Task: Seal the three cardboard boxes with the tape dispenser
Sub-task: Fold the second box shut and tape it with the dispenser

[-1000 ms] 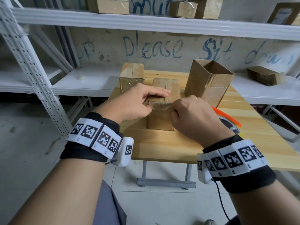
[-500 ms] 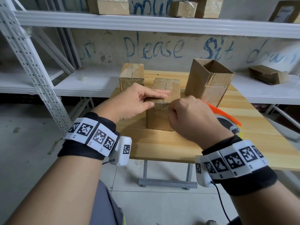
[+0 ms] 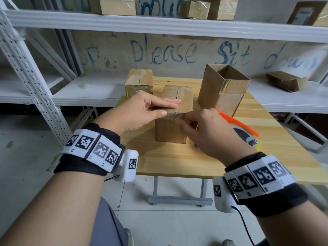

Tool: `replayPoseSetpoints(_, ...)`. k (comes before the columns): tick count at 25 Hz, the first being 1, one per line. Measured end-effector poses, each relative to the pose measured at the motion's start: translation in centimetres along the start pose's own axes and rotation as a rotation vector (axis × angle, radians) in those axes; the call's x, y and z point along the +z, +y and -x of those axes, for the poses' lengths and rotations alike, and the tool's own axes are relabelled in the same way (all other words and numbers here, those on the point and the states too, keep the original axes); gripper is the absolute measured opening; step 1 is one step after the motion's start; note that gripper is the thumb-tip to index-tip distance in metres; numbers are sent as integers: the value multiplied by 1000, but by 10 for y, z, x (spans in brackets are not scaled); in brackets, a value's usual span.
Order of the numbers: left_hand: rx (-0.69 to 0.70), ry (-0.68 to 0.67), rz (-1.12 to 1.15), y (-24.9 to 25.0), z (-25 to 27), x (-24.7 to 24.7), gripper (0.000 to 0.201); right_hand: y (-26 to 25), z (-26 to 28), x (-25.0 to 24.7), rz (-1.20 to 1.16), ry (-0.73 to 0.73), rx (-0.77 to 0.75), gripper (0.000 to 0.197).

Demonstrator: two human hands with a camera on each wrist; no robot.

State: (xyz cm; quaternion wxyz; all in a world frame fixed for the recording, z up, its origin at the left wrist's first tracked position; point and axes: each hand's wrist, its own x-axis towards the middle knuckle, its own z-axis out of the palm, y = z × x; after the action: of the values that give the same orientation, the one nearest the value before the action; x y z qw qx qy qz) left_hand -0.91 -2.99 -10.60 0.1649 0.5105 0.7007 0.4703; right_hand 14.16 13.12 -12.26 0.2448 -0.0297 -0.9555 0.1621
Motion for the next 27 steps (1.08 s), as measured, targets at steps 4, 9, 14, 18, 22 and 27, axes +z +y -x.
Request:
replayPoseSetpoints(4, 4, -40, 44, 4, 3, 0, 41, 1, -3, 0, -45, 7, 90, 48)
replayPoseSetpoints(9, 8, -62, 59, 6, 5, -2, 39, -1, -4, 0, -29, 22, 114, 48)
replayPoseSetpoints(14, 15, -26, 4, 3, 2, 0, 39, -2, -2, -1, -36, 32, 98, 50)
replayPoseSetpoints(18, 19, -16, 2, 2, 1, 1, 37, -2, -2, 0, -58, 47, 115, 51)
replayPoseSetpoints(22, 16, -19, 2, 2, 0, 1, 38, -3, -3, 1, -102, 60, 180, 52)
replayPoseSetpoints(27, 8, -12, 21, 5, 1, 2, 33, -1, -4, 2, -83, 109, 301, 57)
